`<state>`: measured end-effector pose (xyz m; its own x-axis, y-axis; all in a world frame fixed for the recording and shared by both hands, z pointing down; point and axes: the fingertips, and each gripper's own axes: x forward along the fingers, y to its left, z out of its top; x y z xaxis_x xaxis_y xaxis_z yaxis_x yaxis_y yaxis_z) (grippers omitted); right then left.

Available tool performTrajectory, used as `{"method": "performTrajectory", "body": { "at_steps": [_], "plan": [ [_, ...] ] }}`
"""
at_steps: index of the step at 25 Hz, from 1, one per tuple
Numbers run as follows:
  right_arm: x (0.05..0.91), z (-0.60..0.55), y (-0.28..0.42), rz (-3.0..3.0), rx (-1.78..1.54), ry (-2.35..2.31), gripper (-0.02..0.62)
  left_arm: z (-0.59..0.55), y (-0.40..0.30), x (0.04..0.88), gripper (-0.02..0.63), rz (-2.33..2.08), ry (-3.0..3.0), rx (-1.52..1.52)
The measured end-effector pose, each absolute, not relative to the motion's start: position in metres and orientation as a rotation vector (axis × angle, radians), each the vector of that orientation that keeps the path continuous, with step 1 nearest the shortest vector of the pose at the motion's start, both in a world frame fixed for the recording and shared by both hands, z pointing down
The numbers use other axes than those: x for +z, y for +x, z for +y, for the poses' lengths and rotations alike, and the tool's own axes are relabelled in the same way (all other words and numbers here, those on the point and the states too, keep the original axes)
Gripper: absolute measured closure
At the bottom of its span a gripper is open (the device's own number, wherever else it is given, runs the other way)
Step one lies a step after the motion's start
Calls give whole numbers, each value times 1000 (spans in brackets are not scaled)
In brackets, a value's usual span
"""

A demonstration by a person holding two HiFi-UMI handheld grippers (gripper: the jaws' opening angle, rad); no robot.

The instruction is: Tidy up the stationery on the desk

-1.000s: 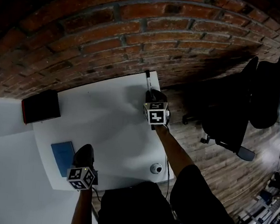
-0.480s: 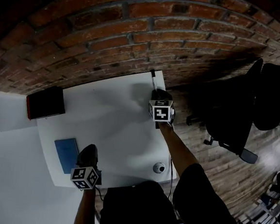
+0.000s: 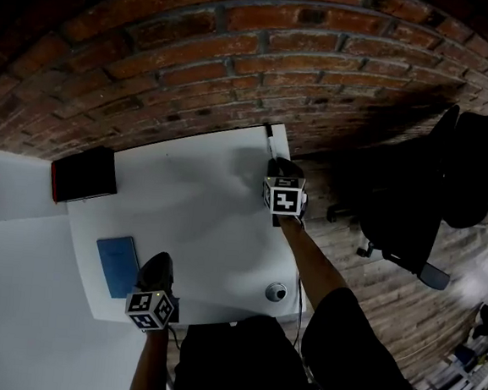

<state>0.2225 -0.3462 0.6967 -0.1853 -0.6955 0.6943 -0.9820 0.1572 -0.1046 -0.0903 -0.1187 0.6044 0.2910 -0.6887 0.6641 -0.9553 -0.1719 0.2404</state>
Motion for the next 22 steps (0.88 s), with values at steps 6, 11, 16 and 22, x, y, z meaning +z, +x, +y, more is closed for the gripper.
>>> {"method": "performTrajectory", "body": {
  "at_steps": [6,11,16,22],
  "plan": [
    [688,-339,224,-1975,745,1577,518,-114,-79,601,572,-1466,1949,541],
    [678,-334,227,-1996,730,1588,518,-112,-75,596,572,-1470,1969,536],
    [671,-327,229,-2001,732,1590,518,-111,-74,591,572,-1470,1982,534],
    [666,-313,232,-1987,735,1616,518,-107,-74,588,572,-1445,2014,536]
  ]
}}
